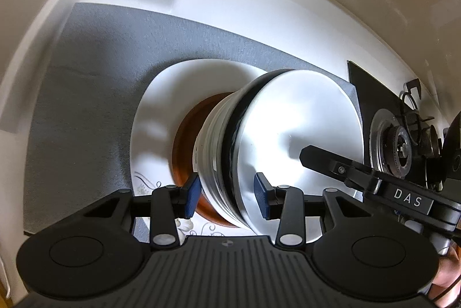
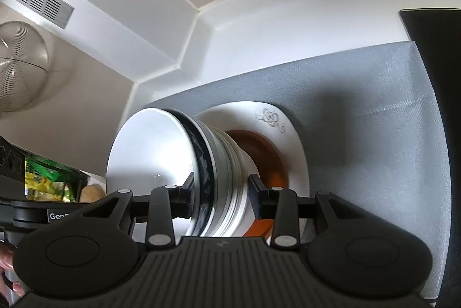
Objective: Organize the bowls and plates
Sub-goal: 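Lower the bowl stack onto the brown plate and open both grippers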
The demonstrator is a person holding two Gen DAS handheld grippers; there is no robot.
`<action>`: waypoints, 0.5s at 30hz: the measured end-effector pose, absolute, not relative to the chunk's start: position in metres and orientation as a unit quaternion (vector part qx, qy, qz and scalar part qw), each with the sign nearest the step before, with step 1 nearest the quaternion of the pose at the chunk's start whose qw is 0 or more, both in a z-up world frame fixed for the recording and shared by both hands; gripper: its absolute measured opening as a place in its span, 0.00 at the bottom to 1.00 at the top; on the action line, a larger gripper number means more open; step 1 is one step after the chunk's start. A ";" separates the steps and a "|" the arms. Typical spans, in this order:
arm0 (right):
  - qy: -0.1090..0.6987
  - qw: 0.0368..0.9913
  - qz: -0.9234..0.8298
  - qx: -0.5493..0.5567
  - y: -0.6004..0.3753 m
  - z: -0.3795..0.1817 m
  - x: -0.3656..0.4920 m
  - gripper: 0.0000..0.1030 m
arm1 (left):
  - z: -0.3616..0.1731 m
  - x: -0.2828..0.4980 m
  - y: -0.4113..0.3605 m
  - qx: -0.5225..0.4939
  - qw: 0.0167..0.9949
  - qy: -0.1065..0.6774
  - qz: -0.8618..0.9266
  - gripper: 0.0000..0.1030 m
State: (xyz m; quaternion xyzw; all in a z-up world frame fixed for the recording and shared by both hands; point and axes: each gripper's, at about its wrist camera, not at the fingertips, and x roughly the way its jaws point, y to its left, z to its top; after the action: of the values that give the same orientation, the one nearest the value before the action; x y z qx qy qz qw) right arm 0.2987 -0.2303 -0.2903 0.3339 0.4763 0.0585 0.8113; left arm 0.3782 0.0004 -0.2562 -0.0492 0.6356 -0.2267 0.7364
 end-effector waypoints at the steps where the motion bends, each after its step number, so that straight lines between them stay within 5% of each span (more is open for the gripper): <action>1: 0.477 0.812 0.058 0.331 -0.230 -0.292 0.300 0.40 | -0.258 0.379 0.000 -0.049 0.736 0.635 -0.228 0.41; 15: 0.482 0.815 0.063 0.316 -0.228 -0.311 0.307 0.43 | -0.276 0.377 -0.002 -0.063 0.744 0.628 -0.220 0.42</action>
State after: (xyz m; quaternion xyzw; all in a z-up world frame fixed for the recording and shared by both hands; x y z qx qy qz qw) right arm 0.3068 -0.2285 -0.3106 0.3156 0.4817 0.0627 0.8151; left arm 0.3770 -0.0016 -0.2758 -0.0625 0.6275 -0.2203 0.7442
